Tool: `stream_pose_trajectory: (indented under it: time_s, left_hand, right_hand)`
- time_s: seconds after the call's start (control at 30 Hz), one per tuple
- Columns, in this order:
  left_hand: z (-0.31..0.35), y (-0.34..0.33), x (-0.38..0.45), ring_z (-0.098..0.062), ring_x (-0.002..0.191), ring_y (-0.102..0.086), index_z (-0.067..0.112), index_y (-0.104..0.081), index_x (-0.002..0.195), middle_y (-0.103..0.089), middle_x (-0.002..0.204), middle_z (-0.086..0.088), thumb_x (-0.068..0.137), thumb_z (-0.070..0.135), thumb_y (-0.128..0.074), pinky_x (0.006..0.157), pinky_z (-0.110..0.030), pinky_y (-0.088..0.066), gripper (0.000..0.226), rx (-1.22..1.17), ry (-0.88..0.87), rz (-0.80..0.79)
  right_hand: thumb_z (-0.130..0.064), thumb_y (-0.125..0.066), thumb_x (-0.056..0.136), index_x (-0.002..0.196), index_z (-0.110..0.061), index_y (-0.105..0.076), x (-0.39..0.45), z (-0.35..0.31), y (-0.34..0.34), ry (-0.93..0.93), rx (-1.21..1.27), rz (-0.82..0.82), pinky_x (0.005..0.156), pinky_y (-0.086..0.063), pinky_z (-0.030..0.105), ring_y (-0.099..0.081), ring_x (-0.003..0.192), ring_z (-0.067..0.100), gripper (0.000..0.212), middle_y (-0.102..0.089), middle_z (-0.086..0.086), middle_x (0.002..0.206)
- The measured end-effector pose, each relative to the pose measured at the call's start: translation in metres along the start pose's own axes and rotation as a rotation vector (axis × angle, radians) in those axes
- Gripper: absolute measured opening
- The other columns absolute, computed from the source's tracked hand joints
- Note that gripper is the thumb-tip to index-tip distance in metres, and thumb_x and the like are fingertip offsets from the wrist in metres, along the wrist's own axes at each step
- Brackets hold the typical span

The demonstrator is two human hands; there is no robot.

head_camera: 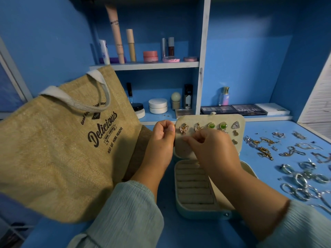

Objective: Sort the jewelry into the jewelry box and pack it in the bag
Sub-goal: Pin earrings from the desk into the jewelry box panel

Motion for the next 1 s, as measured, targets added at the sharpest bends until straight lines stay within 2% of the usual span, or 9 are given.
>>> stream_pose_trajectory:
  time_s: [0.27, 0.43, 0.53, 0.7, 0.87, 1.0]
  left_hand:
    - [-0.004, -0.001, 0.002, -0.025, 0.096, -0.058, 0.032, -0.051, 0.089, -0.059, 0.093, -0.001, 0.097, 0.027, -0.043, 0.092, -0.053, -0.047, 0.013, 0.001, 0.026, 0.022]
    - [-0.009, -0.002, 0.003, -0.02, 0.098, -0.058, 0.033, -0.052, 0.09, -0.06, 0.097, 0.003, 0.097, 0.029, -0.043, 0.095, -0.048, -0.047, 0.012, 0.006, 0.056, -0.002]
    - [-0.01, -0.003, 0.004, -0.019, 0.101, -0.057, 0.033, -0.053, 0.091, -0.06, 0.1, 0.001, 0.097, 0.03, -0.043, 0.097, -0.047, -0.045, 0.012, -0.004, 0.075, -0.007]
    - [-0.011, -0.003, 0.004, -0.014, 0.096, -0.055, 0.033, -0.053, 0.09, -0.057, 0.094, 0.006, 0.098, 0.029, -0.042, 0.097, -0.044, -0.046, 0.013, 0.0, 0.087, -0.018]
    - [-0.013, -0.003, 0.006, -0.019, 0.101, -0.056, 0.032, -0.054, 0.092, -0.06, 0.1, 0.002, 0.097, 0.032, -0.042, 0.097, -0.046, -0.045, 0.013, -0.007, 0.12, -0.03]
    - [-0.016, -0.003, 0.007, -0.022, 0.104, -0.058, 0.032, -0.056, 0.092, -0.062, 0.104, -0.002, 0.096, 0.033, -0.044, 0.096, -0.048, -0.046, 0.013, -0.021, 0.139, -0.028]
  right_hand:
    - [-0.038, -0.061, 0.086, 0.08, -0.019, -0.067, -0.004, 0.017, 0.012, -0.09, 0.007, -0.125, 0.051, -0.035, 0.024, -0.046, 0.057, 0.01, 0.021, -0.057, -0.002, 0.065]
    - [-0.033, -0.059, 0.088, 0.084, -0.016, -0.067, -0.001, 0.021, 0.017, -0.093, -0.006, -0.126, 0.062, -0.044, 0.029, -0.056, 0.07, 0.018, 0.019, -0.065, 0.003, 0.079]
    - [-0.032, -0.058, 0.088, 0.082, -0.016, -0.064, 0.0, 0.021, 0.019, -0.074, -0.019, -0.119, 0.064, -0.046, 0.03, -0.057, 0.074, 0.018, 0.018, -0.064, 0.0, 0.079]
    - [-0.025, -0.053, 0.089, 0.085, -0.017, -0.06, 0.0, 0.02, 0.017, -0.052, -0.025, -0.118, 0.069, -0.049, 0.034, -0.055, 0.076, 0.017, 0.012, -0.06, -0.002, 0.079]
    - [-0.018, -0.067, 0.081, 0.073, -0.021, -0.061, 0.005, 0.019, 0.017, -0.121, 0.132, -0.099, 0.066, -0.047, 0.028, -0.059, 0.073, 0.017, 0.01, -0.063, -0.003, 0.075]
    - [-0.022, -0.078, 0.073, 0.076, -0.009, -0.065, 0.008, 0.021, 0.015, -0.183, 0.192, -0.101, 0.069, -0.051, 0.034, -0.058, 0.07, 0.018, 0.019, -0.066, 0.003, 0.075]
Point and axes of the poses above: each hand's wrist, its own x-axis towards the middle knuckle, its own y-axis out of the back of the hand, z = x × y, the point moved 3 cm from there along x, towards the middle knuckle
